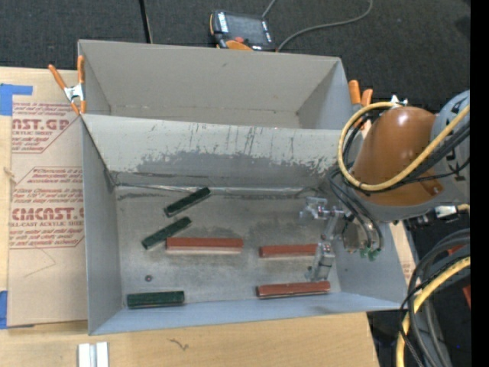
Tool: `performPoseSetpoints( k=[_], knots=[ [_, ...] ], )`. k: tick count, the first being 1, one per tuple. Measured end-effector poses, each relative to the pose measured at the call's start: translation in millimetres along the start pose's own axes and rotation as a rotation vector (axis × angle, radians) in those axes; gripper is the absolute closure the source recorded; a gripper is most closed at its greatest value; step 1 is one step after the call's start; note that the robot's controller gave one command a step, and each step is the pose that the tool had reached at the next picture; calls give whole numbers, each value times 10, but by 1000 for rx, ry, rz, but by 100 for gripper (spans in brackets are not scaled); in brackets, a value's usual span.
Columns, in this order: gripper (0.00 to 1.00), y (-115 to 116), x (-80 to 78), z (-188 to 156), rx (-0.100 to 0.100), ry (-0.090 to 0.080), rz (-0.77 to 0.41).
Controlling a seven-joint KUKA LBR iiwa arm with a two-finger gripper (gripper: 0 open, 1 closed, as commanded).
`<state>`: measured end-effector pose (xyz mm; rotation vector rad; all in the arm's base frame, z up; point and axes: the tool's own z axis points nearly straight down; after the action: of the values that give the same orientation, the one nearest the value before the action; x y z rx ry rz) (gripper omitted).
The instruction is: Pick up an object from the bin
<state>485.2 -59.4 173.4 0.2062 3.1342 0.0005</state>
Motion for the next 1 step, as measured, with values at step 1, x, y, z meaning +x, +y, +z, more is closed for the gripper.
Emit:
performPoseSetpoints(
  k=[1],
  knots=[
    [0,237,-185,1078,0,6,15]
  ],
)
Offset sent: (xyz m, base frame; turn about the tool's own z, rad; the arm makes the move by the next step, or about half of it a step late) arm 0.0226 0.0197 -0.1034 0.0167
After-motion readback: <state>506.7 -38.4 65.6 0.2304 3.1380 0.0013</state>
